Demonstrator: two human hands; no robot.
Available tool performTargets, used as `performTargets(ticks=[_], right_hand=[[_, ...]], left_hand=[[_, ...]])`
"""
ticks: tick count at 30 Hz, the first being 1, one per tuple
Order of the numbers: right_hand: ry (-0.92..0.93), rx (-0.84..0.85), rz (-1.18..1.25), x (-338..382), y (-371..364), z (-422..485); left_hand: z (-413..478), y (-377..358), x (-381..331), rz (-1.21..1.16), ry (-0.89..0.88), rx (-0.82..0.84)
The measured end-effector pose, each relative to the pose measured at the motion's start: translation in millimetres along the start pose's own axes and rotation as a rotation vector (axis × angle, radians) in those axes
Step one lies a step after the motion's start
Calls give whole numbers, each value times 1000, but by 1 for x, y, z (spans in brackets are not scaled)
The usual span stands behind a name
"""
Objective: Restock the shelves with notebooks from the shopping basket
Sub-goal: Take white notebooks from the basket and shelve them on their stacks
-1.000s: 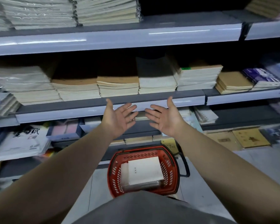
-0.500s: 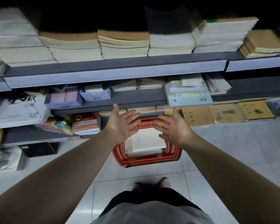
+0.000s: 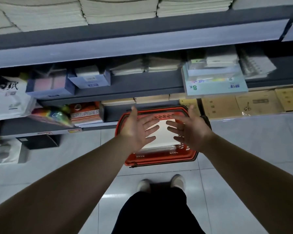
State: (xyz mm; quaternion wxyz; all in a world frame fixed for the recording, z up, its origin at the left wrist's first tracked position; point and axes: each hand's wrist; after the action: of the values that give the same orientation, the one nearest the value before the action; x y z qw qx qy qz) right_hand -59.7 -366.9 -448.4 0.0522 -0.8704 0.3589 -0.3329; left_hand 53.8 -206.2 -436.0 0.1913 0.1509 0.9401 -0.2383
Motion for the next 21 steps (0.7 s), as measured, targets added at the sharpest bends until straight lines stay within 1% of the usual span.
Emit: performTargets(ticks=[5, 11, 15, 21], right_hand=[[-38, -79, -6, -27, 30, 45], [-97, -85, -43, -73, 69, 89], [-122, -94, -37, -98, 89, 121], [-147, -150, -44, -132, 107, 173]], left_hand=[[53, 23, 29, 0, 76, -37], [100, 49, 80, 9, 141, -98], [132, 61, 109, -17, 166, -100], [188, 70, 140, -28, 195, -91]])
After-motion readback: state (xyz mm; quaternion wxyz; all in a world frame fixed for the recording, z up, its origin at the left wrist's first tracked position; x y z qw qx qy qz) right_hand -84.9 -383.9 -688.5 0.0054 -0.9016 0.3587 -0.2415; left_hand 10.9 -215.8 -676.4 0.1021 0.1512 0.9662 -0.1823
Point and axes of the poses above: each hand's wrist, its own z-axis towards the middle knuckle, its own y-axis out of the back of the hand, x = y × z, and after that the axes turned 1 degree about z, right-handed
